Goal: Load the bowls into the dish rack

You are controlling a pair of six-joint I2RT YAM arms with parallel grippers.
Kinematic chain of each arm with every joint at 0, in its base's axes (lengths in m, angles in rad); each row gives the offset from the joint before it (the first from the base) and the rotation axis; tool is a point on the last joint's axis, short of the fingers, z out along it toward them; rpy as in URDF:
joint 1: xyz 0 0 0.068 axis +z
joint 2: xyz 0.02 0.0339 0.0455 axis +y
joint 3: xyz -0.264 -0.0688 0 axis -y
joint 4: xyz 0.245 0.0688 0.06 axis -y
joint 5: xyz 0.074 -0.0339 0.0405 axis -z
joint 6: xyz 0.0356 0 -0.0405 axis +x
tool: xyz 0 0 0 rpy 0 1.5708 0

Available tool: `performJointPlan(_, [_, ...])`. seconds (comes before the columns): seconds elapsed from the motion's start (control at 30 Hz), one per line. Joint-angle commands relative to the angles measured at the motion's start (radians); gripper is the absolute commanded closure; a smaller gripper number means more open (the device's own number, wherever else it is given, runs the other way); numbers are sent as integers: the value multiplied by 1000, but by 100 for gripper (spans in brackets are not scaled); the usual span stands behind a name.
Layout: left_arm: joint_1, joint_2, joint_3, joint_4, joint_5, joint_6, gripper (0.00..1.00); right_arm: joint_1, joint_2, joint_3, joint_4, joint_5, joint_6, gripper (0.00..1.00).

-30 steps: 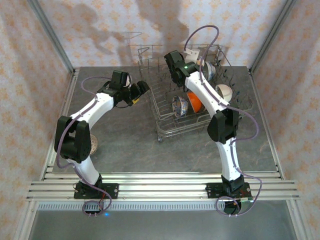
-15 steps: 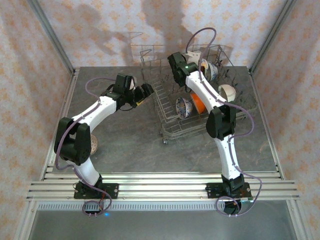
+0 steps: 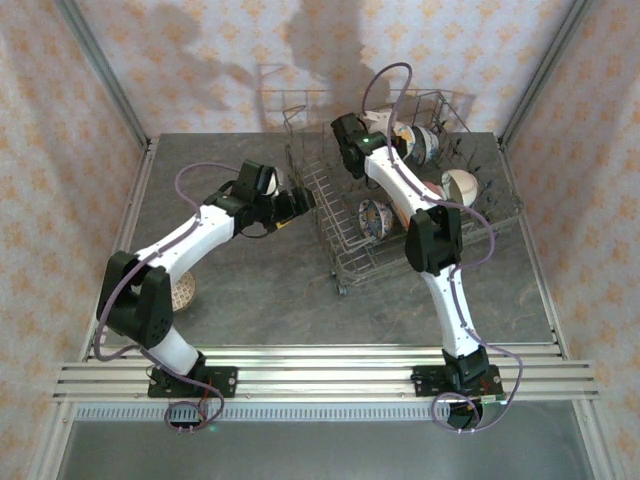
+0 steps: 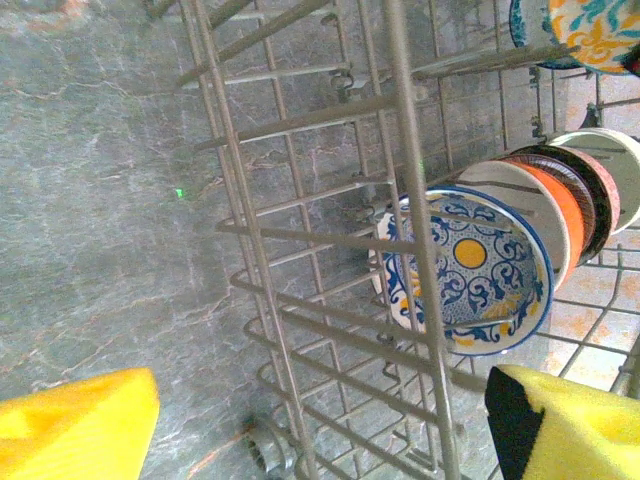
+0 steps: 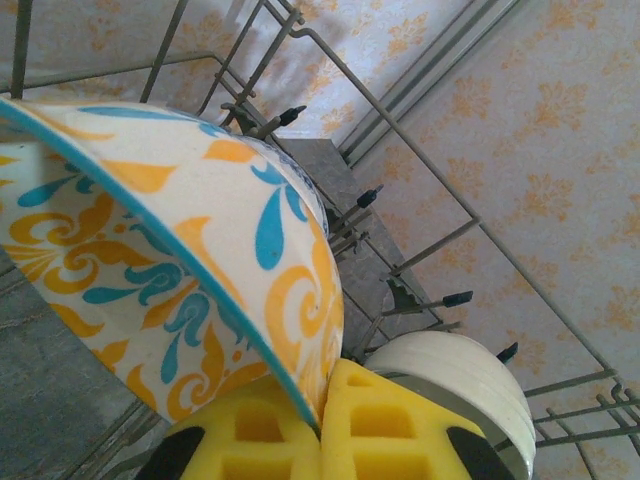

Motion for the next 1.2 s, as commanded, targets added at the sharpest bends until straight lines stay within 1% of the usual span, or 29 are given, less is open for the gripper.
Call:
performJointPlan(0.0, [-6, -72, 10, -94, -74, 62, 13, -2, 6, 36, 48, 81, -23, 100])
performJointPlan(0.2, [24, -155, 9, -159, -156, 73, 13, -2, 24, 38, 43, 13, -31, 100])
performJointPlan(0.37, [88, -235, -23, -215, -204, 63, 13, -2, 42, 47, 17, -28, -41, 100])
performJointPlan(0.43, [117, -269, -30, -250, -228, 69, 13, -2, 49, 56, 5, -46, -45, 97])
performJointPlan(0.5, [148, -302, -32, -292, -254, 75, 12, -1, 53, 64, -5, -61, -50, 90])
performJointPlan(0.57, [181, -331, -26, -350, -293, 77, 12, -2, 53, 69, -14, -75, -51, 78])
performJointPlan(0.63, [213, -359, -21, -404, -324, 81, 12, -2, 48, 71, -24, -95, -56, 75])
performJointPlan(0.67, [228, -372, -16, -434, -343, 82, 11, -2, 44, 73, -32, -103, -58, 69])
performJointPlan(0.77, [276, -403, -6, -521, -389, 76, 10, -1, 17, 65, -44, -143, -64, 53])
performJointPlan(0.9, [356, -430, -4, -634, -418, 78, 8, -2, -50, 10, -41, -230, -66, 37])
performJointPlan(1.0, [402, -438, -10, -713, -444, 90, 8, -2, -103, -35, -40, -279, -59, 31])
performJointPlan(1.07, [425, -436, -21, -760, -463, 94, 6, -1, -141, -59, -50, -301, -46, 29])
performJointPlan(1.17, [463, -428, -57, -803, -457, 91, 6, -2, -214, -121, -51, -348, -36, 28])
